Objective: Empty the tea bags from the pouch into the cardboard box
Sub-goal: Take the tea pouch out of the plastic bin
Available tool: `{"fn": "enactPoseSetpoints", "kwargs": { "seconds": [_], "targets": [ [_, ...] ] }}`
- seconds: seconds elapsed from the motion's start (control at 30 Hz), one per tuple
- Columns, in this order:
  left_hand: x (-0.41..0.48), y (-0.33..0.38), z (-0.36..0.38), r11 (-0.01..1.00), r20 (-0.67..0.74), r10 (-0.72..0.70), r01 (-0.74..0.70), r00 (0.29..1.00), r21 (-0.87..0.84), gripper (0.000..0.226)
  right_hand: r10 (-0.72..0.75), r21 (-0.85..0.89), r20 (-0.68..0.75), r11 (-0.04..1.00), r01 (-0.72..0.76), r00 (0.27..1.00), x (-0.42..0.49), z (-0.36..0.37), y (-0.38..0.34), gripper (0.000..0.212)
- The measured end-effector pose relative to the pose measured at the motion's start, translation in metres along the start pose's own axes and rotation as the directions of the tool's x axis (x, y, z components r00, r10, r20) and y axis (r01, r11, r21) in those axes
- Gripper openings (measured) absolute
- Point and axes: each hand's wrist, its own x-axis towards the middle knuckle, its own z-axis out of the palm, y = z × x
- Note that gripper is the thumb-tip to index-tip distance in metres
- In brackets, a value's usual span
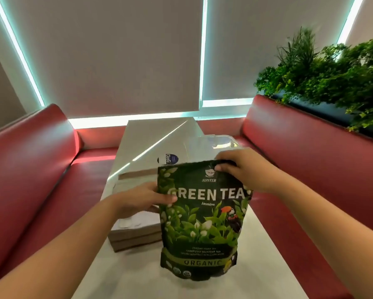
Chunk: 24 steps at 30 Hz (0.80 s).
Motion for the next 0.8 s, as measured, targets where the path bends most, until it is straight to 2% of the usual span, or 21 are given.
{"fn": "enactPoseSetpoints", "kwargs": {
  "seconds": [0.07, 0.13, 0.2, 0.27, 0.33, 0.4, 0.47, 0.5, 0.57, 0.6, 0.67, 0.7, 0.73, 0.8],
  "targets": [
    [-0.008, -0.006, -0.003, 1.0, 0.117, -0.024, 0.023, 0.993, 0.009, 0.041, -0.002, -0.029, 0.113, 1.0, 0.005, 0.994, -0.006, 0.015, -0.001, 0.015],
    [-0.017, -0.005, -0.008, 1.0, 0.218, -0.008, 0.01, 0.976, -0.005, 0.062, -0.014, -0.044, 0.152, 0.999, 0.021, 0.988, -0.01, 0.027, -0.003, 0.017],
    [-0.021, 0.001, -0.012, 1.0, 0.274, 0.013, -0.008, 0.962, -0.021, 0.081, -0.06, -0.057, 0.085, 0.996, 0.065, 0.995, -0.013, 0.035, -0.002, 0.018],
    [-0.021, 0.011, -0.011, 1.0, 0.294, 0.011, -0.003, 0.956, -0.025, 0.084, -0.091, -0.091, 0.005, 0.992, 0.091, 0.996, -0.015, 0.039, -0.002, 0.017],
    [-0.017, 0.024, -0.003, 1.0, 0.279, 0.003, -0.002, 0.96, -0.006, 0.077, -0.09, -0.148, -0.112, 0.986, 0.073, 0.99, -0.02, 0.044, -0.006, 0.017],
    [-0.01, 0.037, 0.01, 0.996, 0.212, 0.027, -0.043, 0.977, 0.074, 0.061, -0.08, -0.174, -0.275, 0.984, 0.033, 0.958, -0.026, 0.052, -0.016, 0.022],
    [-0.003, 0.043, 0.022, 0.984, 0.155, 0.064, -0.088, 0.986, 0.157, 0.039, 0.01, -0.075, -0.389, 0.996, -0.042, 0.921, -0.035, 0.061, -0.027, 0.026],
    [0.001, 0.043, 0.028, 0.982, 0.148, 0.072, -0.096, 0.986, 0.165, 0.031, 0.093, 0.038, -0.402, 0.996, -0.084, 0.911, -0.038, 0.066, -0.029, 0.026],
    [0.008, 0.04, 0.038, 0.992, 0.15, 0.07, -0.085, 0.986, 0.096, 0.023, 0.291, 0.345, -0.277, 0.92, -0.188, 0.916, -0.045, 0.073, -0.033, 0.016],
    [0.011, 0.039, 0.042, 0.997, 0.145, 0.066, -0.072, 0.987, 0.039, 0.024, 0.362, 0.516, -0.146, 0.822, -0.241, 0.921, -0.048, 0.073, -0.036, 0.01],
    [0.015, 0.034, 0.05, 0.998, 0.116, 0.062, -0.059, 0.991, -0.028, 0.032, 0.409, 0.754, 0.1, 0.563, -0.337, 0.907, -0.052, 0.072, -0.039, 0.019],
    [0.018, 0.031, 0.053, 0.997, 0.099, 0.062, -0.058, 0.993, -0.041, 0.039, 0.401, 0.804, 0.175, 0.469, -0.365, 0.899, -0.054, 0.071, -0.04, 0.028],
    [0.02, 0.028, 0.057, 0.997, 0.085, 0.064, -0.059, 0.994, -0.057, 0.045, 0.388, 0.827, 0.208, 0.42, -0.374, 0.898, -0.054, 0.069, -0.041, 0.033],
    [0.023, 0.025, 0.062, 0.995, 0.069, 0.066, -0.06, 0.995, -0.08, 0.054, 0.362, 0.841, 0.228, 0.394, -0.37, 0.904, -0.055, 0.066, -0.043, 0.036]
  ]
}}
